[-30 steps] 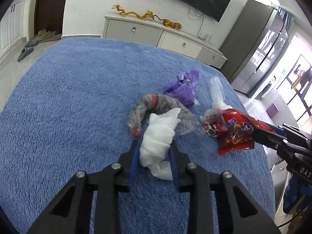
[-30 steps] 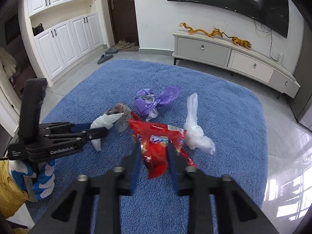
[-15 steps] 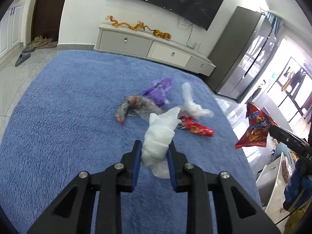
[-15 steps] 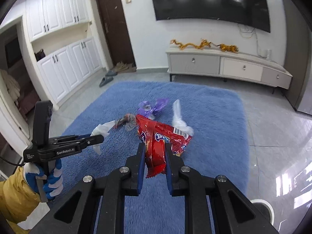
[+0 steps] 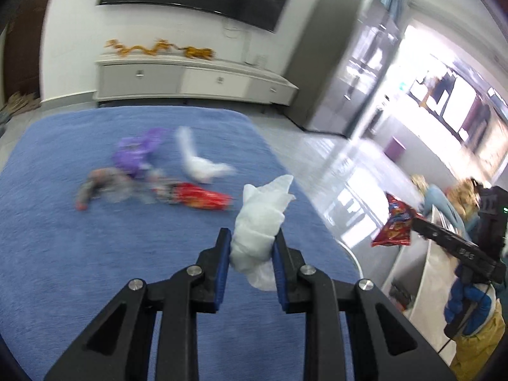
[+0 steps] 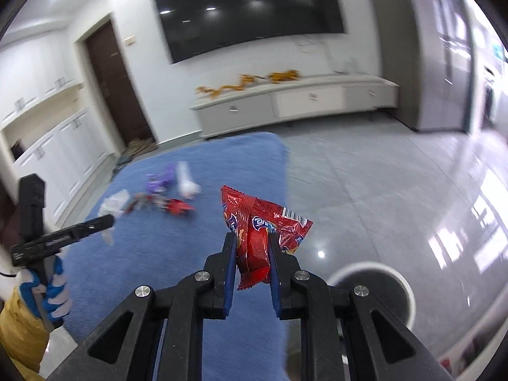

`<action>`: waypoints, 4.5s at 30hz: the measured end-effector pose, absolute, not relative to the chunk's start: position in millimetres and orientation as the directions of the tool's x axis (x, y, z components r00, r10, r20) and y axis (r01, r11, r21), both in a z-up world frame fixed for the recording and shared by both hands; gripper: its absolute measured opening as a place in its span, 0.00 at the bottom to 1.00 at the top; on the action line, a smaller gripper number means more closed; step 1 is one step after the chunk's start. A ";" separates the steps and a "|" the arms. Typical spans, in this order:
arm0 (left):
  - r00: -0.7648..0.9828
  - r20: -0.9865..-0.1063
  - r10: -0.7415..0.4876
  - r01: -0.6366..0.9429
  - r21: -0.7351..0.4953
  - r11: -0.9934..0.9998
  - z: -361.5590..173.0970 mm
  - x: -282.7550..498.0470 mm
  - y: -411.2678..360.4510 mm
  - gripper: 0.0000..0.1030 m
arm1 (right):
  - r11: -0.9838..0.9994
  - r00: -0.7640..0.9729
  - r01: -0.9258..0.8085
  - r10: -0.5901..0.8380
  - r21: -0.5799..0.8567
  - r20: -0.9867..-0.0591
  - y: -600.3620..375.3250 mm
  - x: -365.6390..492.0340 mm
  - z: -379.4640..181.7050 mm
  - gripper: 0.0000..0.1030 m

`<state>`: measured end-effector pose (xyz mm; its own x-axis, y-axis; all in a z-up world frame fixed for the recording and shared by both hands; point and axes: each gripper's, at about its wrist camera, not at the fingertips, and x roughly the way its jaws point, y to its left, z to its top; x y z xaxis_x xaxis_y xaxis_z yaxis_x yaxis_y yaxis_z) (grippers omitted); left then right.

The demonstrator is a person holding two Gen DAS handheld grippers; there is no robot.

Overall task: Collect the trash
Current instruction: 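Carry both items over the bin and open both tools to drop them, then move both open tools back over the remaining trash on the rug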

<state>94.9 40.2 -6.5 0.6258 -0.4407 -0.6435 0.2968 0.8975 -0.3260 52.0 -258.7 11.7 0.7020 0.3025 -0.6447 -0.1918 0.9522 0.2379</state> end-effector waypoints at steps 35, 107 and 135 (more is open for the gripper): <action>0.413 -0.821 -0.393 0.607 -0.074 0.791 -71.5 126.1 -266.2 0.23 | 0.889 0.594 0.196 0.228 0.414 -0.772 -428.5 65.9 -120.3 0.17; 0.656 -0.675 -0.338 0.404 -0.065 0.912 -2.4 100.2 -126.7 0.64 | 0.939 0.684 0.209 0.060 0.273 -0.728 -348.2 41.6 -34.0 0.77; 0.836 -0.495 -0.236 0.239 -0.057 0.969 55.9 26.4 -10.5 0.76 | 0.986 0.871 0.081 0.001 0.145 -0.491 -261.1 -5.9 69.5 1.00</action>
